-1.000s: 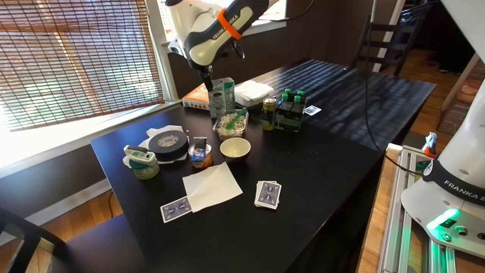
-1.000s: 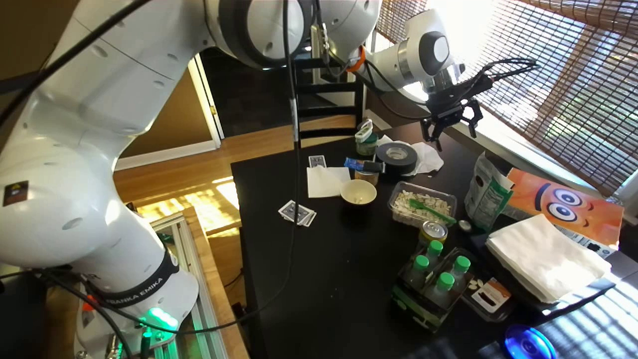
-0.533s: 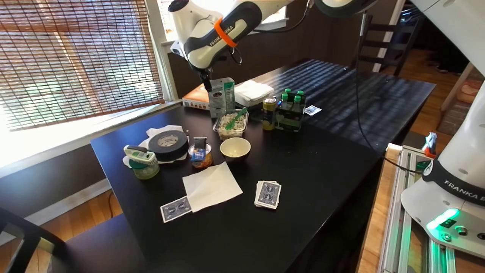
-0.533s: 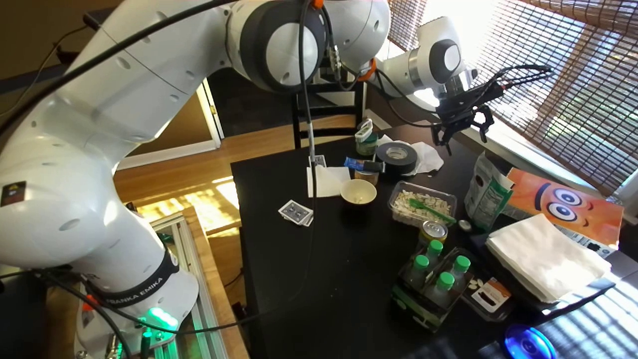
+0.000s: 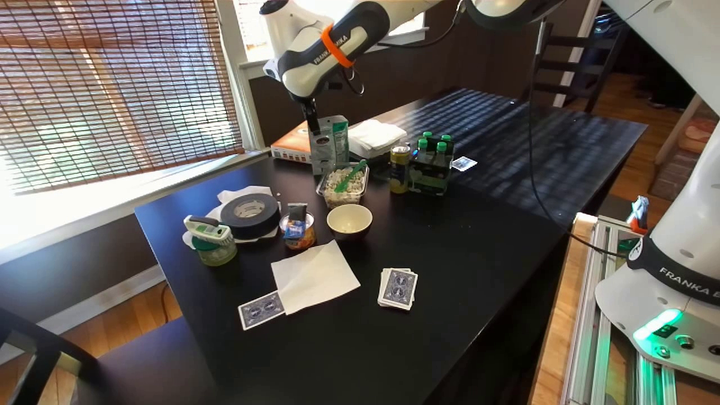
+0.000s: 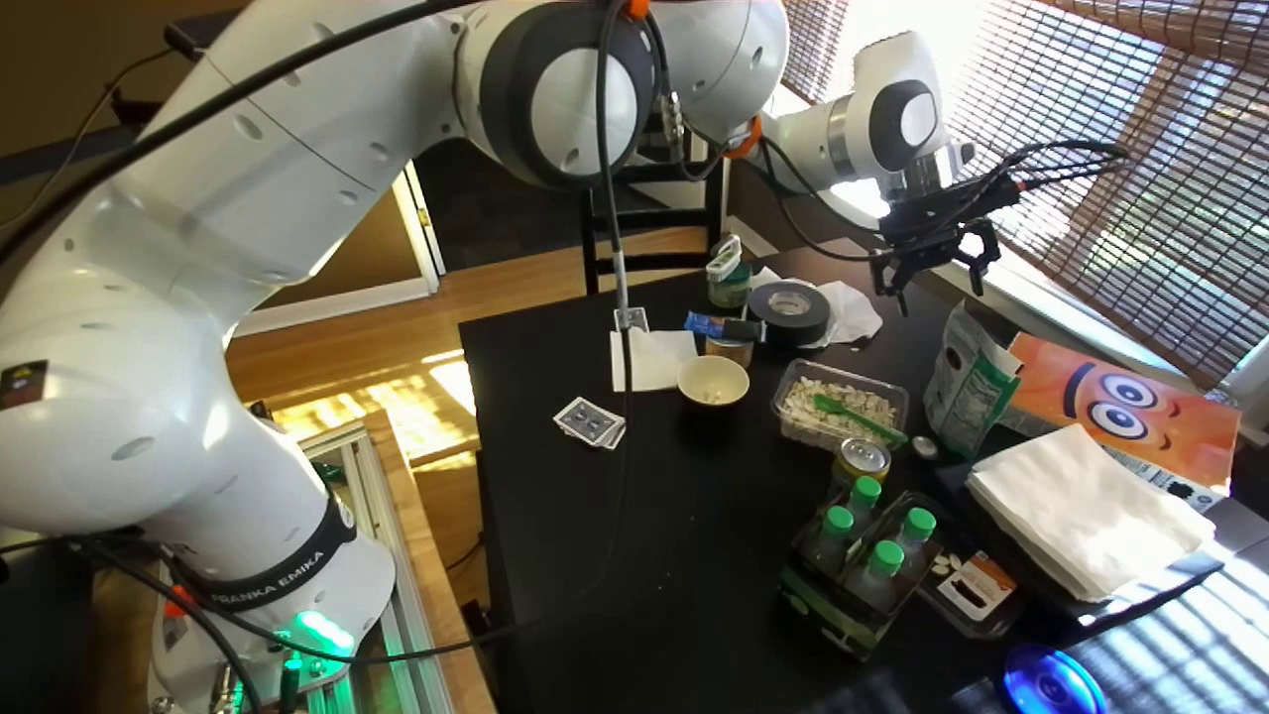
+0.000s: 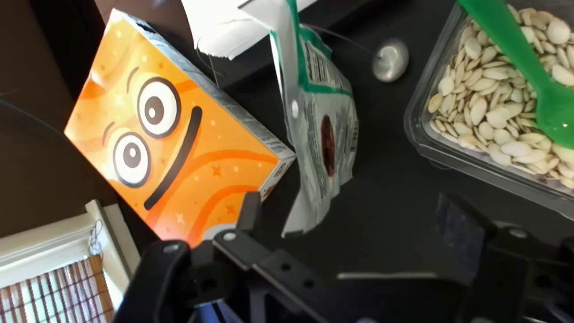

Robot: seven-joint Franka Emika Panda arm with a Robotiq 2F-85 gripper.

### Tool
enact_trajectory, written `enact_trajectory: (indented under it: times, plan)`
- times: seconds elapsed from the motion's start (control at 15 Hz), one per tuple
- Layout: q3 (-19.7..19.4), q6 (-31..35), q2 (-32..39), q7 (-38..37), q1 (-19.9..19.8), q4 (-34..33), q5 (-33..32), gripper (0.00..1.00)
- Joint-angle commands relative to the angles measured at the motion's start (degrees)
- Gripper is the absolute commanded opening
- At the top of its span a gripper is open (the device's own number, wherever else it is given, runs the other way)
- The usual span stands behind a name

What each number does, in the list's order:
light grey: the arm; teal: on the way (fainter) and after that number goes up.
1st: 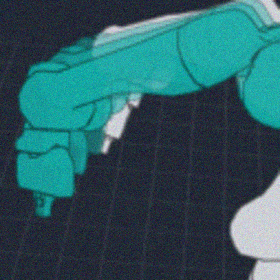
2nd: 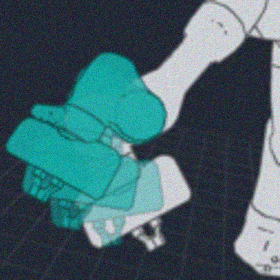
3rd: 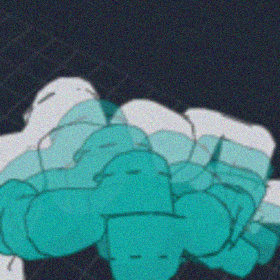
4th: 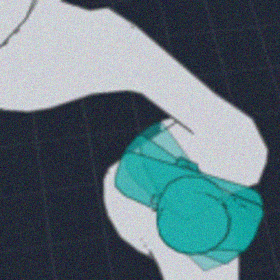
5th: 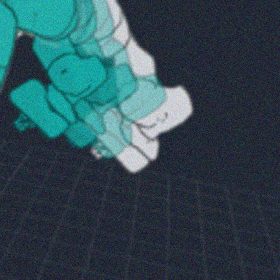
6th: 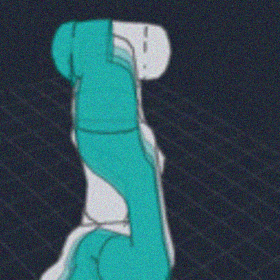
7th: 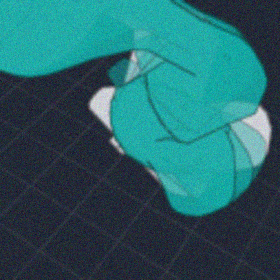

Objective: Move the green packet to the left

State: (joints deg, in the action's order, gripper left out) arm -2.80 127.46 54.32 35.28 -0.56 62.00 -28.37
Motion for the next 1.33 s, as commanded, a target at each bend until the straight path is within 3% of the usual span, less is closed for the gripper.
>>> enact_trajectory:
  times: [0.0, 0.4, 0.47, 0.6, 1.13, 1.27]
  plan:
    - [-1.61, -3.35, 3.38, -1.35, -1.71, -5.93, 3.39, 1.0]
    - [-2.45, -5.34, 8.6, -4.8, -2.96, -11.84, 4.8, 0.97]
    - [-2.42, -5.36, 9.28, -5.19, -3.03, -12.64, 5.01, 0.74]
    - [-2.46, -5.55, 10.41, -5.8, -3.08, -14.22, 5.36, 0.69]
    - [-2.56, -8.89, 13.11, -6.4, -3.2, -18.98, 6.88, 0.11]
    - [-2.69, -10.57, 13.69, -6.69, -3.14, -20.04, 7.09, 0.0]
